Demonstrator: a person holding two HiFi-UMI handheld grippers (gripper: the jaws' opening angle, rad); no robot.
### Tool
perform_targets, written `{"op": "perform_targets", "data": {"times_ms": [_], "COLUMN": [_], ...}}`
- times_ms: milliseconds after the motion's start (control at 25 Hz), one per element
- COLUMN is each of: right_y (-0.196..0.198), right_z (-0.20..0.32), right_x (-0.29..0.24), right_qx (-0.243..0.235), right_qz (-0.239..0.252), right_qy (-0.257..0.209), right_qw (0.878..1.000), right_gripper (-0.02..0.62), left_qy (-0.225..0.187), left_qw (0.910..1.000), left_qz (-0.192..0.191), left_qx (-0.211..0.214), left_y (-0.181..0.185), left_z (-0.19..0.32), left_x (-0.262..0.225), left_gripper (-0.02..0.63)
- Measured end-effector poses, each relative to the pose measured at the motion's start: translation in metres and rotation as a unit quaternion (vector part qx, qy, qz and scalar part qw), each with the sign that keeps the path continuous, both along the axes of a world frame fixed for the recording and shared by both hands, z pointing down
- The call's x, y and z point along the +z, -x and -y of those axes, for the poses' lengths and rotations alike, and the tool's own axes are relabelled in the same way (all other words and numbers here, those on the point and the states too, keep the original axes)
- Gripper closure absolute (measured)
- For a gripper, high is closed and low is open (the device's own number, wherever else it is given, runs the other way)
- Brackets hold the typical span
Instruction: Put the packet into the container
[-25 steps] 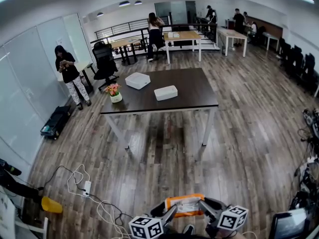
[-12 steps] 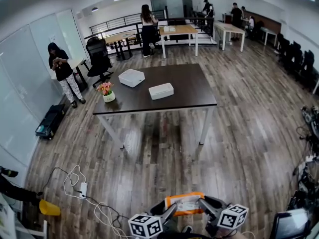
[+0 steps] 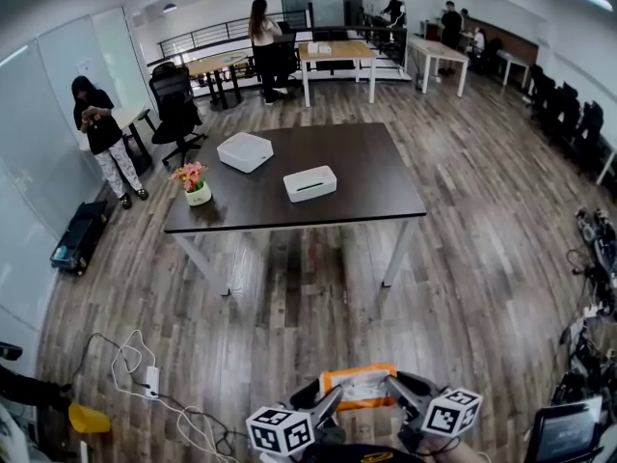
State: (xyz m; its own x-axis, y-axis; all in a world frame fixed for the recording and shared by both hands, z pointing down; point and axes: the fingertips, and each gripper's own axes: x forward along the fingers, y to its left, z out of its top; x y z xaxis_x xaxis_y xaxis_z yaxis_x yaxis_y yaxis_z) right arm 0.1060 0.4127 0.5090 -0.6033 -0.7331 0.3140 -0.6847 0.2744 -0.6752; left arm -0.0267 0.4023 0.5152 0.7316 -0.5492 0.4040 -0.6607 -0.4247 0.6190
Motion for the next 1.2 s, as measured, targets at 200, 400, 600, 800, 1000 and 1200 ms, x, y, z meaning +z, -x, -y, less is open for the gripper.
{"op": "perform_targets", "data": {"times_ms": [200,400,600,800,1000,1200], "right_y": [0.022,0.031,0.030,0.020,-0.004,-0.032], "right_z": [0.043,0.074,0.114,0.169,0.234,0.290], "right_x": [-0.007,-0.003,0.002,0.007,-0.003,-0.014], "right_qx": [-0.002,-0.011,-0.025,-0.045,-0.068,-0.086], "right_qz": [-0.008,-0.004,0.004,0.024,0.035,0.041], "right_qy": [-0.006,0.004,0.007,0.010,-0.001,-0.012], "right_qw": [1.000,1.000,1.000,0.999,0.997,0.995], "right_gripper": [0.520,0.520,0.520,0.520,0.520,0.520], "left_qy": [0.003,0.008,0.012,0.014,0.007,-0.005], "left_qw": [0.9999,0.9999,0.9997,0.9990,0.9980,0.9968], "left_qz": [-0.011,-0.013,-0.015,-0.018,-0.027,-0.038], "left_qx": [0.001,-0.007,-0.017,-0.038,-0.058,-0.070], "left_y": [0.020,0.030,0.032,0.023,0.000,-0.026], "left_z": [0.041,0.071,0.108,0.155,0.214,0.264], "left_x": [0.001,0.002,0.004,0.003,-0.007,-0.022], "left_gripper": [0.394,0.394,0.394,0.400,0.405,0.410]}}
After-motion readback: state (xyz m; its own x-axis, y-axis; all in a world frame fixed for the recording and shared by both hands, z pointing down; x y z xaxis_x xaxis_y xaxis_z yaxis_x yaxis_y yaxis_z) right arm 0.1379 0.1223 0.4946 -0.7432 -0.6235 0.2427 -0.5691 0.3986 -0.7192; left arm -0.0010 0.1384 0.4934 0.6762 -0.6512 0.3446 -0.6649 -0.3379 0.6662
